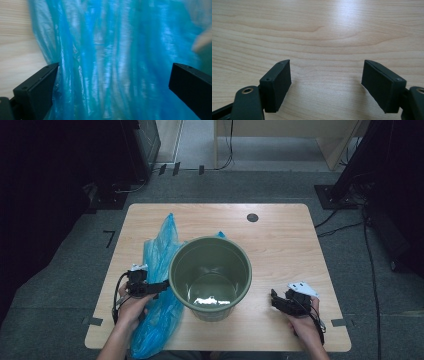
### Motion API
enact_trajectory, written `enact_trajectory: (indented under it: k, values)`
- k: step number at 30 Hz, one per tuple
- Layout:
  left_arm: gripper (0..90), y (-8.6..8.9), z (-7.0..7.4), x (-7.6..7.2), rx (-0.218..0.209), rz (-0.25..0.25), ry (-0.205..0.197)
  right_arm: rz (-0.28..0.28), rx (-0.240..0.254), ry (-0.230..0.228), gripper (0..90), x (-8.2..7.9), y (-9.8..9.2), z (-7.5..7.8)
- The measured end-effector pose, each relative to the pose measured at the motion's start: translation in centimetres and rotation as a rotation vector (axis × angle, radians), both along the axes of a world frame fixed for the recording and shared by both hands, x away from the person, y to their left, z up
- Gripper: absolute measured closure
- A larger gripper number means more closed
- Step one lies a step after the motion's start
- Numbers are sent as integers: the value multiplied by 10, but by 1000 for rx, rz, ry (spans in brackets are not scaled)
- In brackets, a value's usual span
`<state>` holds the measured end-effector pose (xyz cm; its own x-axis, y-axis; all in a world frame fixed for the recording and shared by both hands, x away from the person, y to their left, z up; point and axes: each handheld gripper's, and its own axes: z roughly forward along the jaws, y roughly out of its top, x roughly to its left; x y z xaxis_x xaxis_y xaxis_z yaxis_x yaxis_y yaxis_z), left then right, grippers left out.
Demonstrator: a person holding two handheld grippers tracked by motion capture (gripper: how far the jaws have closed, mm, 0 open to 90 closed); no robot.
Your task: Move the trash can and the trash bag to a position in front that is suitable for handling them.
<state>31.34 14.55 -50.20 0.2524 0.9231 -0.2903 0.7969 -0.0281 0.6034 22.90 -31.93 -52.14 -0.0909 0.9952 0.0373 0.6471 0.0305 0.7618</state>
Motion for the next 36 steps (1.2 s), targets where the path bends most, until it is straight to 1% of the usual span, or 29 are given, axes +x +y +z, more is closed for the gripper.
enact_trajectory:
  k: [2,3,4,5,7,8,9,10,11,13,14,15,17,18,19,20,21,22,23,24,25,27,28,29,30,31,33,35,36]
  values:
    - [0,-8,0,-2,-22,-20,10,7,-5,4,233,0,1,0]
    - [0,-8,0,-2,-22,-20,10,6,-5,6,232,0,2,0]
    - [0,-12,1,-2,-25,-29,12,6,-5,6,232,0,2,0]
    - [0,-17,0,-3,-22,-33,11,6,-5,6,232,0,1,-1]
    - [0,-26,0,-6,0,-46,3,-2,1,11,230,1,1,-1]
    - [0,-31,-1,-7,23,-55,-3,-3,2,13,229,1,1,-1]
    - [0,-39,-2,-9,59,-69,-16,-5,4,16,229,2,1,-1]
    - [0,-39,-2,-9,59,-69,-16,-5,4,16,229,2,1,-1]
    - [0,-42,-2,-10,105,-84,-22,-5,3,17,228,2,1,-1]
    - [2,-51,-4,-13,182,-94,-41,-5,5,17,227,2,1,-1]
    - [2,-54,-5,-15,227,-109,-50,-5,5,17,227,2,1,-1]
    - [79,-57,-5,-19,285,-111,-79,-6,9,19,228,2,1,-1]
    - [178,-56,-4,-21,282,-110,-87,-6,8,19,228,1,0,-1]
    - [178,-55,-4,-22,281,-108,-95,-5,8,19,228,1,0,-1]
    - [261,-54,-3,-24,271,-97,-113,-5,7,20,228,1,0,-2]
    - [544,-52,-3,-25,262,-89,-130,-4,4,20,227,1,1,-2]
    - [648,-49,-3,-26,256,-81,-140,-4,1,20,228,1,1,-2]
    - [648,-47,-3,-27,243,-73,-146,-4,1,20,228,1,1,-2]
    - [788,-44,-4,-27,226,-67,-148,-5,-6,23,227,1,2,-2]
    - [841,-38,-4,-26,177,-57,-138,-5,-8,23,224,1,2,-2]
    - [870,-35,-5,-26,154,-60,-138,-4,-12,23,219,1,2,-2]
    - [881,-33,-5,-26,146,-61,-139,-3,-13,25,214,1,3,-2]
    - [887,-32,-4,-26,151,-54,-150,-4,-14,26,209,2,3,-2]
    - [892,-29,1,-28,125,-36,-185,-8,-14,30,191,2,3,-2]
    - [893,-29,1,-28,125,-36,-185,-8,-14,30,191,2,3,-2]
    - [893,-27,6,-29,122,-25,-206,-11,-14,30,183,2,3,-2]
    - [894,-23,15,-32,92,1,-253,-14,-15,32,170,3,3,-3]
    - [894,-20,24,-35,79,25,-295,-14,-15,34,160,3,3,-3]
    - [894,-17,31,-38,66,37,-318,-13,-15,35,158,3,3,-3]
